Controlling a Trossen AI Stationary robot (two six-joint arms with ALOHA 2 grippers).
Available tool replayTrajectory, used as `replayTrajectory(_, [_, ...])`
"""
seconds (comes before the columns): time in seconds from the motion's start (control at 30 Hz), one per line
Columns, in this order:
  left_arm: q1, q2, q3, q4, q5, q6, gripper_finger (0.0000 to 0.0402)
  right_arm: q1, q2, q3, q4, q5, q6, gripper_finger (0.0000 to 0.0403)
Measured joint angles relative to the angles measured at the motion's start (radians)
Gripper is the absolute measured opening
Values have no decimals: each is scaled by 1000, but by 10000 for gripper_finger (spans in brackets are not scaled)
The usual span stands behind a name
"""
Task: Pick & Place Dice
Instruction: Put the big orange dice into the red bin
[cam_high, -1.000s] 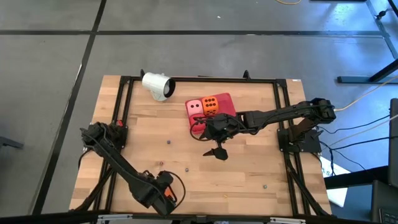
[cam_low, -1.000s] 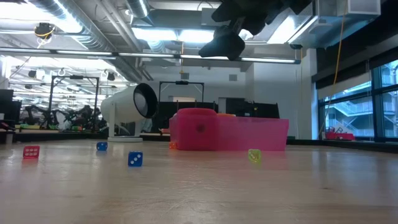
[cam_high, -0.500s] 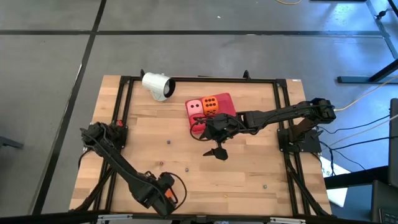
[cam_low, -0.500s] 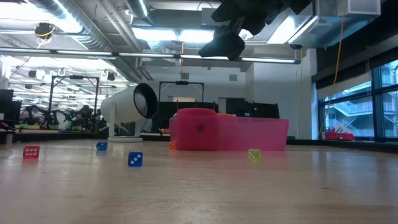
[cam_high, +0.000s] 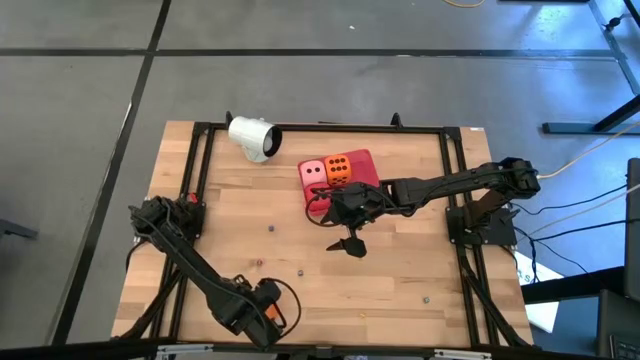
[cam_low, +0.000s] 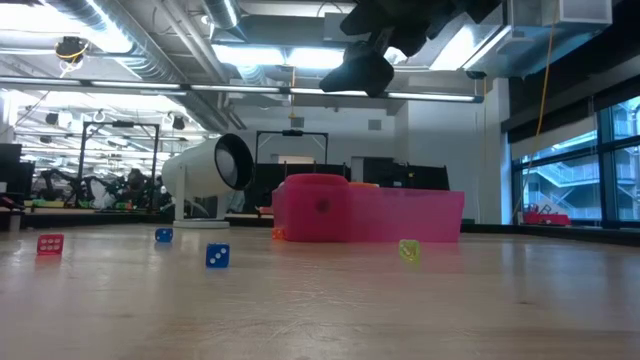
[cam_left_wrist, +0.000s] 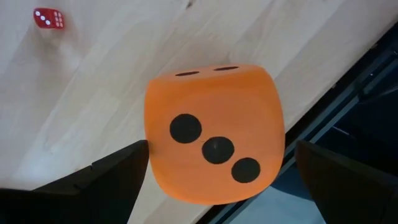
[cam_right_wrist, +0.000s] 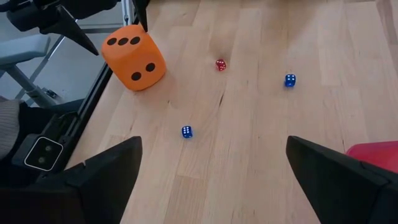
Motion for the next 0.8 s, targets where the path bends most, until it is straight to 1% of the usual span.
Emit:
replayTrajectory(0.23, [0,0,-2,1,0,-11,400,0,0,0,0,0,0,396])
replayTrajectory(0.43, [0,0,-31,21,12,-16,400,0,0,0,0,0,0,396])
replayTrajectory(0.8, [-5,9,-31,25,8,-8,400,0,0,0,0,0,0,396])
